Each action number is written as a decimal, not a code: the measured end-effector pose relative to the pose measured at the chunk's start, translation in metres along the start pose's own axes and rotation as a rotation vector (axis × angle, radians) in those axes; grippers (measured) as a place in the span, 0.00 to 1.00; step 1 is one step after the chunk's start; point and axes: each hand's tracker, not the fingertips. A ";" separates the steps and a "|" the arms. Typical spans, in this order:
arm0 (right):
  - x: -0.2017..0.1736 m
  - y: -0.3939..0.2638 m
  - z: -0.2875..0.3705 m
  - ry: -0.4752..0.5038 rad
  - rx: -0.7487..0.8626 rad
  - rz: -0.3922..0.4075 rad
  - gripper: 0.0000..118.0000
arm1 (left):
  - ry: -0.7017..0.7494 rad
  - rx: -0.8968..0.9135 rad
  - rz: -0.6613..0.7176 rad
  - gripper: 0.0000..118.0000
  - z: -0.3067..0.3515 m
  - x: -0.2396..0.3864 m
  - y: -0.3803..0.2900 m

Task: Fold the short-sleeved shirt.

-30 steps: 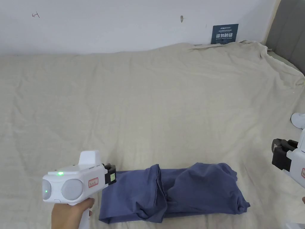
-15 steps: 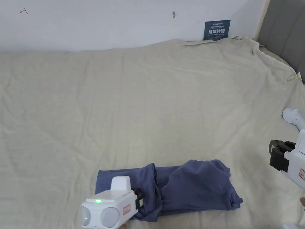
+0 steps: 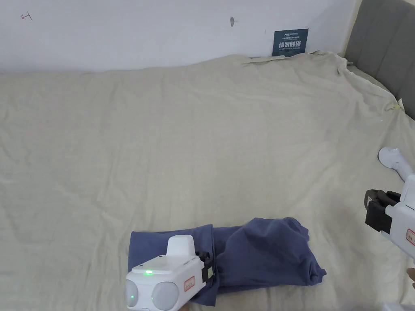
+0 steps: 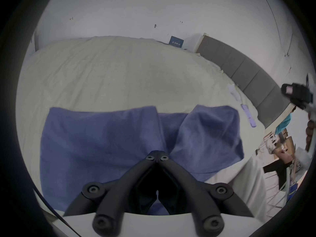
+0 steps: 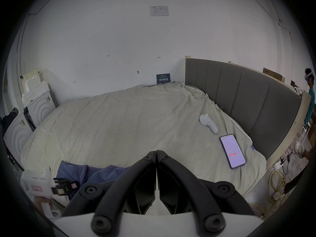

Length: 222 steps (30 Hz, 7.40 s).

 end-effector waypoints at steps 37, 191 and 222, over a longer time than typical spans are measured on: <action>-0.018 0.003 -0.007 0.018 -0.028 0.028 0.00 | -0.067 -0.212 0.272 0.46 0.020 -0.178 0.040; -0.115 0.016 0.039 -0.020 0.529 0.181 0.00 | 0.393 0.790 -0.176 0.00 0.165 -0.049 0.083; -0.177 -0.146 -0.115 0.097 -0.025 0.196 0.00 | 0.242 0.453 -0.068 0.00 0.107 -0.079 0.043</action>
